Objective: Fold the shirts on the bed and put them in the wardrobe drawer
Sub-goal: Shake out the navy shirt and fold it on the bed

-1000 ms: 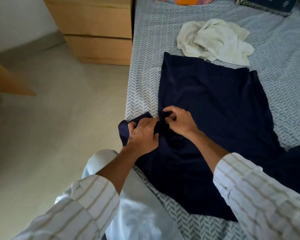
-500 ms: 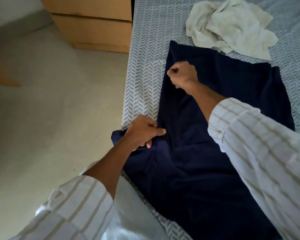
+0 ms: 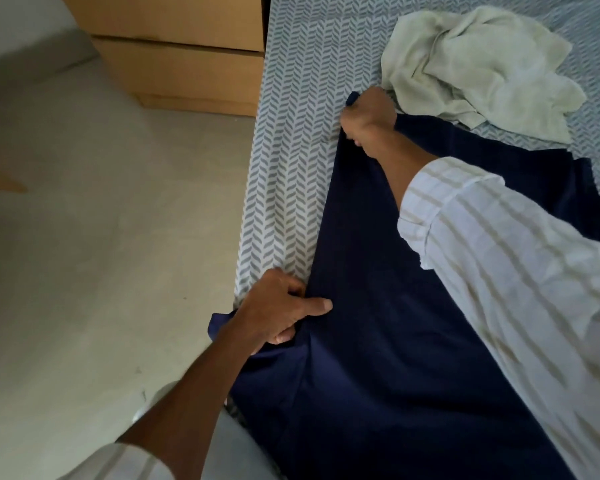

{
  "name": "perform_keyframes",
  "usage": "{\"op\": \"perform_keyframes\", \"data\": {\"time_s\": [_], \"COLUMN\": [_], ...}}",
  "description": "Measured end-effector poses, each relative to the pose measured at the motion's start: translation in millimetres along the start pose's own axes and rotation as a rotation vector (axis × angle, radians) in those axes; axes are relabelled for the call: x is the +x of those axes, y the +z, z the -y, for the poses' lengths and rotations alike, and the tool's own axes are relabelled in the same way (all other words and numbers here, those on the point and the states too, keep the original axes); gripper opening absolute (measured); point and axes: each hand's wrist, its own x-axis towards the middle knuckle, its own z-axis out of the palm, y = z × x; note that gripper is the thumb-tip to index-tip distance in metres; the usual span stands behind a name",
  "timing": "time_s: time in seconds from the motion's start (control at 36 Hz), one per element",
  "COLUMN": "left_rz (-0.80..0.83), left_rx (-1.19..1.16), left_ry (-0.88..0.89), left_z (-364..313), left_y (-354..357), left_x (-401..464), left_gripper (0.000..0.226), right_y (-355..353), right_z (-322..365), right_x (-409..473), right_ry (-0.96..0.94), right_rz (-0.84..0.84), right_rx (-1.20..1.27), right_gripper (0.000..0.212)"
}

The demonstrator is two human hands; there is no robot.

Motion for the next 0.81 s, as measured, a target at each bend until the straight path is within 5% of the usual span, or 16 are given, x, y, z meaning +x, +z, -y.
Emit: {"op": "perform_keyframes", "data": {"time_s": [0.19,0.31,0.42,0.53,0.69,0.81], "left_rz": [-0.016,-0.044,-0.048,-0.022,-0.046,-0.048], "left_rx": [-0.043,-0.049,-0.04,-0.097,-0.057,-0.042], "left_ry": [0.02,0.035,0.052,0.045,0.036,0.023], "left_z": [0.6,0.2,1.0,-0.2,0.3,2.8], "left_y": [0.5,0.8,0.7,-0.7,-0.6,0.1], "left_x": [-3.4,-5.7,-7.7,-6.3,-2.6,0.0], "left_gripper": [0.048,0.039,0.04,0.051,0.03,0.035], "right_y": [7.5,13.2,9.9,8.7,14.0,12.3], "right_z": [-6.6,-0.4,3.7,3.6,0.3,8.4], "right_x": [6.1,6.9,9.5,13.4,19.7,22.1], "right_ry": [-0.097,-0.084,-0.053,-0.068,-0.067,-0.035], "right_rz": [0.005,0.042,0.002,-0.049,-0.095,-0.081], "right_rx": [-0.122,-0.095,-0.156,-0.116,-0.08,-0.16], "right_gripper": [0.013,0.044,0.016,0.012,0.039,0.026]}}
